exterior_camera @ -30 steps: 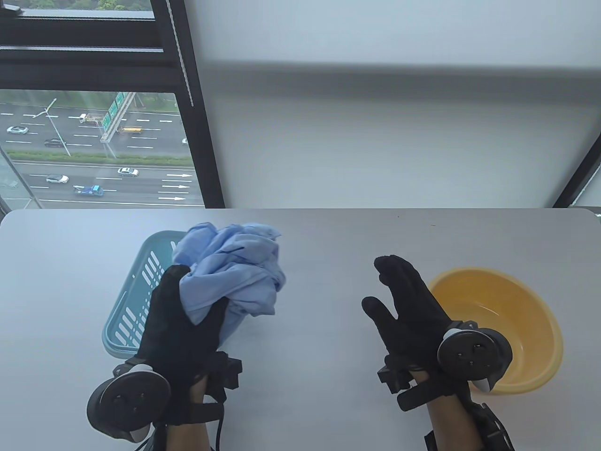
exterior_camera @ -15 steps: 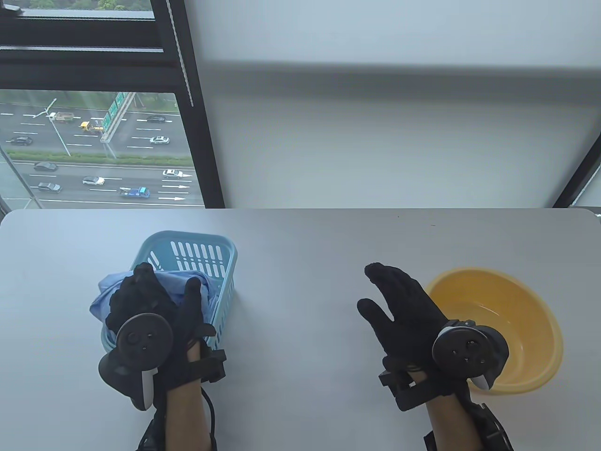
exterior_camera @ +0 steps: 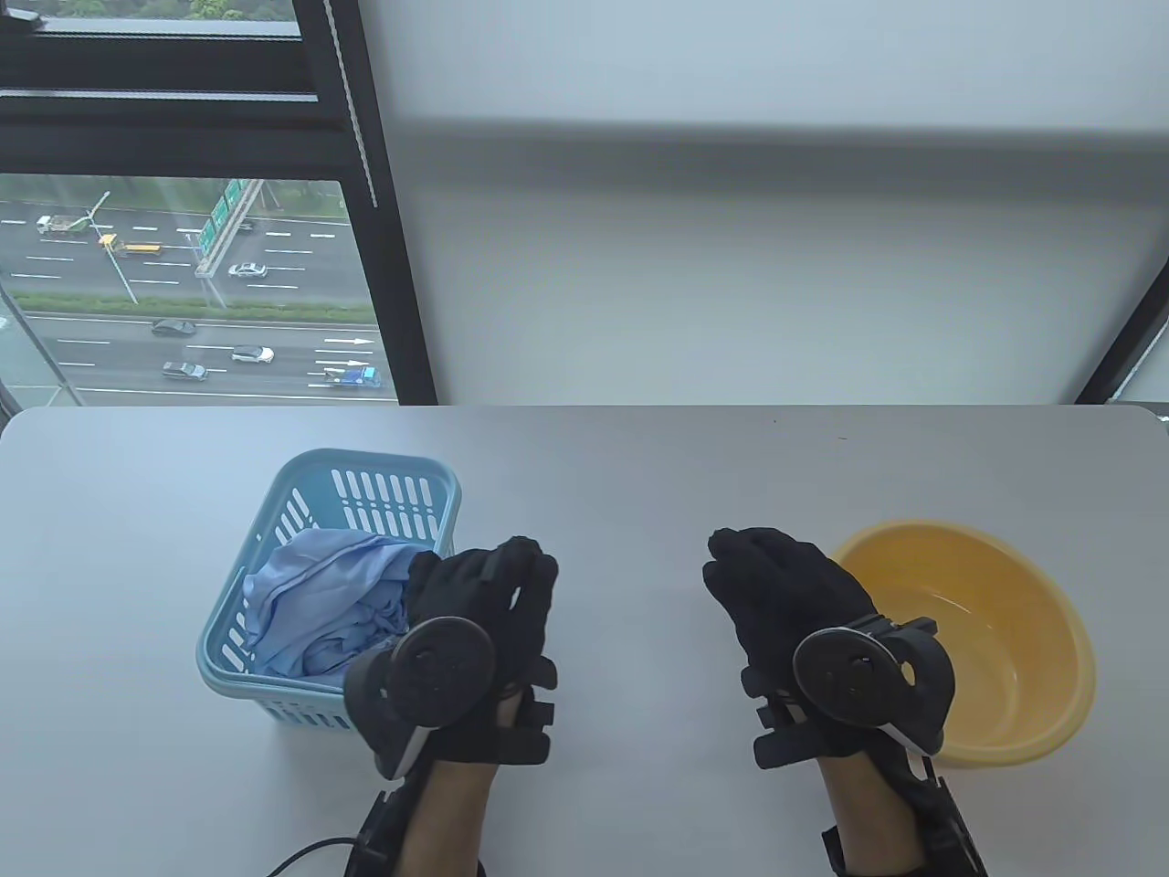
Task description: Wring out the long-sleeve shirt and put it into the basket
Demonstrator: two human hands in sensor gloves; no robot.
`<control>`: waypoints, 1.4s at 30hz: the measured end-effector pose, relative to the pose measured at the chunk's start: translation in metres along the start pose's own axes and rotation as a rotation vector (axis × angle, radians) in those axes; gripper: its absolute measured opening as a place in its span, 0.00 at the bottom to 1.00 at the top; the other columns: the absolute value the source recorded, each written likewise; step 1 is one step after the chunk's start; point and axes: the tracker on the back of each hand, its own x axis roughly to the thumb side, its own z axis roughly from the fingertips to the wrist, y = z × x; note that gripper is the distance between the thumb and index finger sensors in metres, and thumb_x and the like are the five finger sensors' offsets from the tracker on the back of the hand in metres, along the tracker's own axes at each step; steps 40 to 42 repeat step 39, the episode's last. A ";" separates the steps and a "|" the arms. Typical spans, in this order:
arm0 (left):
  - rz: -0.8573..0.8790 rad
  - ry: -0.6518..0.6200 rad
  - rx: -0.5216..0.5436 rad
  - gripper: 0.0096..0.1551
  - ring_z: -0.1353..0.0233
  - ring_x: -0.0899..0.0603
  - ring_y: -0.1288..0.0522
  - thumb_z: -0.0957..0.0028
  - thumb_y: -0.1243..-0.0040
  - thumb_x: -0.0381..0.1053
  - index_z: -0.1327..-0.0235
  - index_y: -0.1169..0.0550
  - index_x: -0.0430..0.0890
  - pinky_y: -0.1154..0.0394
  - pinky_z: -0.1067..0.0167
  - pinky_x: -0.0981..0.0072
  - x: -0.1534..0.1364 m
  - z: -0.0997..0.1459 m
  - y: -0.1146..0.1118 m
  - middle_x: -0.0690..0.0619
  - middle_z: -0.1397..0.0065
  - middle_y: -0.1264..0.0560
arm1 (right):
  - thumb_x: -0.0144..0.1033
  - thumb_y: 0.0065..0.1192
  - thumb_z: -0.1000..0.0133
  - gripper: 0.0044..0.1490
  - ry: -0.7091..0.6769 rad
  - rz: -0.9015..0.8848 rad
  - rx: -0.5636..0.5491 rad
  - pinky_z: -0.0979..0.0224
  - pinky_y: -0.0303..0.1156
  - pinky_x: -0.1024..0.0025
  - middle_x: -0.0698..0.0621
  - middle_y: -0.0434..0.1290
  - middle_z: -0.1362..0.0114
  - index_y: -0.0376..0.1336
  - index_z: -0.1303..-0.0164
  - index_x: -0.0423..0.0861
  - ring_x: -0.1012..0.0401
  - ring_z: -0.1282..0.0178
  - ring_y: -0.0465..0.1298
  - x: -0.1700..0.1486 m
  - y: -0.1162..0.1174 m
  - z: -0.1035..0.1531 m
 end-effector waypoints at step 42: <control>-0.435 -0.236 -0.196 0.53 0.13 0.36 0.65 0.37 0.41 0.73 0.12 0.54 0.54 0.68 0.24 0.38 0.004 0.004 -0.100 0.48 0.09 0.64 | 0.68 0.56 0.37 0.53 0.110 0.145 0.339 0.19 0.33 0.42 0.44 0.36 0.08 0.38 0.11 0.55 0.40 0.13 0.40 -0.012 0.085 -0.001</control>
